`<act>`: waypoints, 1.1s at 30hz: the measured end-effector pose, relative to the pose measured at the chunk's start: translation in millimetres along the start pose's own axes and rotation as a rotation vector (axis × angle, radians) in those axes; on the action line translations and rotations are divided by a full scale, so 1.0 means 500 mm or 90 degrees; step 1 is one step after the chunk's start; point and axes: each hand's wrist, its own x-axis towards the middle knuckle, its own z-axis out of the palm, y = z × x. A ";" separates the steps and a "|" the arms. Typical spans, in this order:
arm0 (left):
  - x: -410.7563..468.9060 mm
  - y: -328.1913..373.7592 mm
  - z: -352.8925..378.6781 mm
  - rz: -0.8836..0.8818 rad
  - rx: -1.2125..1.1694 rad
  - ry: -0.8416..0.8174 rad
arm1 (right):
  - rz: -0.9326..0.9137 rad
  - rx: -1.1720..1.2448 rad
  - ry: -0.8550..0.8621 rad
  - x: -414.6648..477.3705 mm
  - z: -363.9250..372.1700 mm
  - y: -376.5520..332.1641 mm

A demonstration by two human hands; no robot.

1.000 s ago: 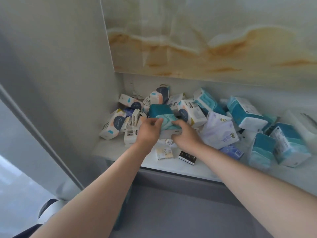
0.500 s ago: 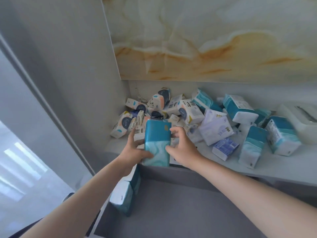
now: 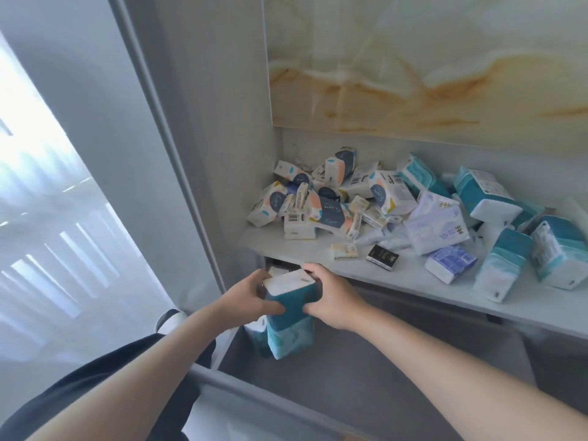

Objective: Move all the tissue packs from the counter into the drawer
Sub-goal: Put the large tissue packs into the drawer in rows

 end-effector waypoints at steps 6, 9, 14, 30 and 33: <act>-0.007 -0.042 0.008 -0.075 0.063 -0.038 | 0.062 -0.016 -0.144 0.005 0.080 -0.013; -0.008 -0.059 -0.004 -0.113 0.017 -0.204 | 0.085 -0.053 -0.168 0.011 0.096 -0.016; 0.009 -0.060 -0.007 -0.121 0.063 -0.273 | 0.094 -0.104 -0.212 0.005 0.092 0.009; 0.077 -0.132 -0.032 -0.020 0.370 -0.160 | 0.029 -0.070 -0.205 0.019 0.202 -0.011; 0.073 -0.134 -0.041 -0.028 0.350 -0.161 | 0.047 -0.093 -0.201 0.017 0.267 -0.019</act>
